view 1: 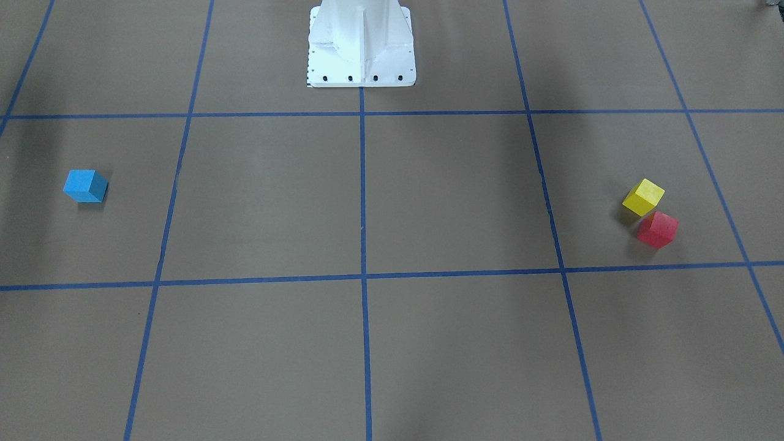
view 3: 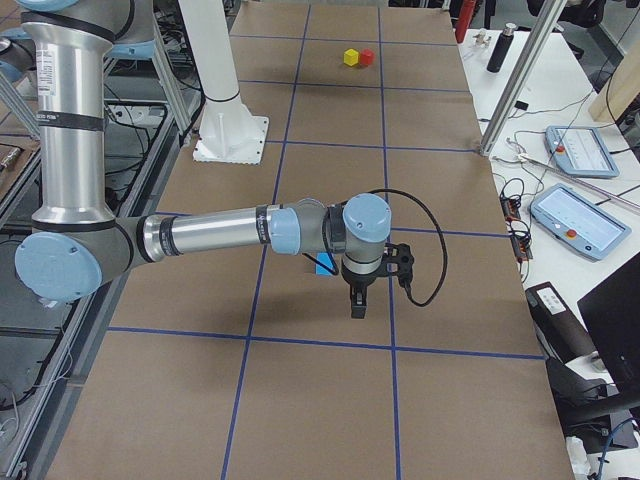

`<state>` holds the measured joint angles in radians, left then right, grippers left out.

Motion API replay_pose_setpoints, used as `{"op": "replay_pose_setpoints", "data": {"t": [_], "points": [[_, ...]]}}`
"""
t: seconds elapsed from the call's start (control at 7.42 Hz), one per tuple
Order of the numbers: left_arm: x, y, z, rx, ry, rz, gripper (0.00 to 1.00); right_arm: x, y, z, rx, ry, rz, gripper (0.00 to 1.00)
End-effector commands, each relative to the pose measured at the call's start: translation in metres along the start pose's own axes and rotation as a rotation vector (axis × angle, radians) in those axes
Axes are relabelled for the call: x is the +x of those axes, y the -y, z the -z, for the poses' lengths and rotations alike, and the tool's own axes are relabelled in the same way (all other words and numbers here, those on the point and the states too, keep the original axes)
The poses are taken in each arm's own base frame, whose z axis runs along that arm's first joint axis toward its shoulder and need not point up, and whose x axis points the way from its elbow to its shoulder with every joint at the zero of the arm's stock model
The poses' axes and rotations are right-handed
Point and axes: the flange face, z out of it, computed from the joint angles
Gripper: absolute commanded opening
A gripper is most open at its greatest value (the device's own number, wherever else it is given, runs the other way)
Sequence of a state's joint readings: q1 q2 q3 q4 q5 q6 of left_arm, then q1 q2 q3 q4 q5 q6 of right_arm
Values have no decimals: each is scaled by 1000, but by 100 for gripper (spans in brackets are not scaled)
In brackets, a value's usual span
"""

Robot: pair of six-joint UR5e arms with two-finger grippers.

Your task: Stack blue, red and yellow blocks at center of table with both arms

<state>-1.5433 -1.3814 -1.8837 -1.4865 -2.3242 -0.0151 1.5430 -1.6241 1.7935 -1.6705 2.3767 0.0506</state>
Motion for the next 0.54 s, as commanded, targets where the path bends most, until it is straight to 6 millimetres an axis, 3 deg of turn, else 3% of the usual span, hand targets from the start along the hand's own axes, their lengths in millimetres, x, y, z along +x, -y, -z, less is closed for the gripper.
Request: {"op": "replay_pose_setpoints", "data": {"t": [0.0, 0.4], "points": [[7, 1, 7, 16, -3, -15, 100, -3, -8, 2, 4, 4, 13, 100], [13, 3, 14, 54, -5, -49, 100, -11, -22, 0, 28, 80, 51, 100]]}}
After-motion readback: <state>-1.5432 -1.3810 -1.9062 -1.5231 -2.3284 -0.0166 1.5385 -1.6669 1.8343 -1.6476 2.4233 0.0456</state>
